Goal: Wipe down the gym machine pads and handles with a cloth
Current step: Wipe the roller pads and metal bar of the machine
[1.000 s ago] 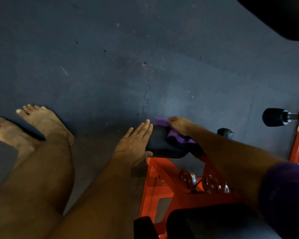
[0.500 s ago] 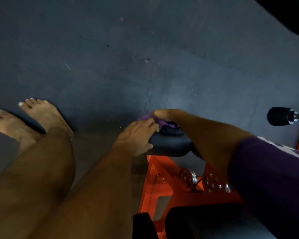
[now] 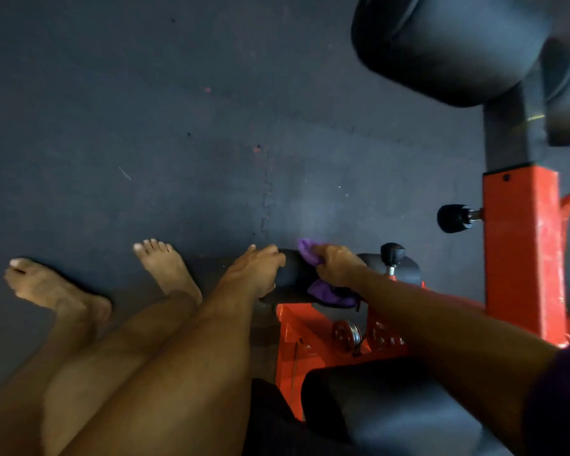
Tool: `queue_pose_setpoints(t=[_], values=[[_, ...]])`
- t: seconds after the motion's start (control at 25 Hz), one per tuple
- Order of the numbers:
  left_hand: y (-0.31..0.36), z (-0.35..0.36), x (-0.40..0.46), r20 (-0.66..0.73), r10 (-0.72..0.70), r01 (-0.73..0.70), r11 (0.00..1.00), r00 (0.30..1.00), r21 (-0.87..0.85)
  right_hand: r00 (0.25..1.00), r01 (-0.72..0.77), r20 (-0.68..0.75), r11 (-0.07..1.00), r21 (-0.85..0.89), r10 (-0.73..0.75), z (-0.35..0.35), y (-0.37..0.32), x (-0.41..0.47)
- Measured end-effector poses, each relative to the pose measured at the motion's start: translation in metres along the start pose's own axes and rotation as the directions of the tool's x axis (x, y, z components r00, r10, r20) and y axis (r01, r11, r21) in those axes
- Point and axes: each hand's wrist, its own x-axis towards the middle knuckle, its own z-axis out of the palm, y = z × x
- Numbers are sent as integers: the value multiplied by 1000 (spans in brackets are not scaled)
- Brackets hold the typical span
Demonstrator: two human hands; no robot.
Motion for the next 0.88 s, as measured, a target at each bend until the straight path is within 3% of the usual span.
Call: queue_pose_setpoints(t=[0.12, 0.24, 0.4, 0.6, 0.88], values=[[10, -47, -35, -68, -13, 17, 998, 998, 61, 998, 13, 57, 968, 249, -28, -22, -50, -54], [7, -116, -115, -217, -14, 46, 989, 976, 141, 995, 87, -80, 891, 445, -57, -61, -106, -113], [11, -222, -234, -266, -134, 189, 963, 955, 193, 970, 193, -230, 833, 519, -81, -118, -152, -203], [58, -330, -369, -289, -207, 271, 942, 935, 200, 919, 284, -390, 789, 545, -62, -201, -191, -315], [103, -433, -452, -545, -55, 184, 965, 836, 185, 774, 521, -628, 641, 563, -77, -285, -253, -400]])
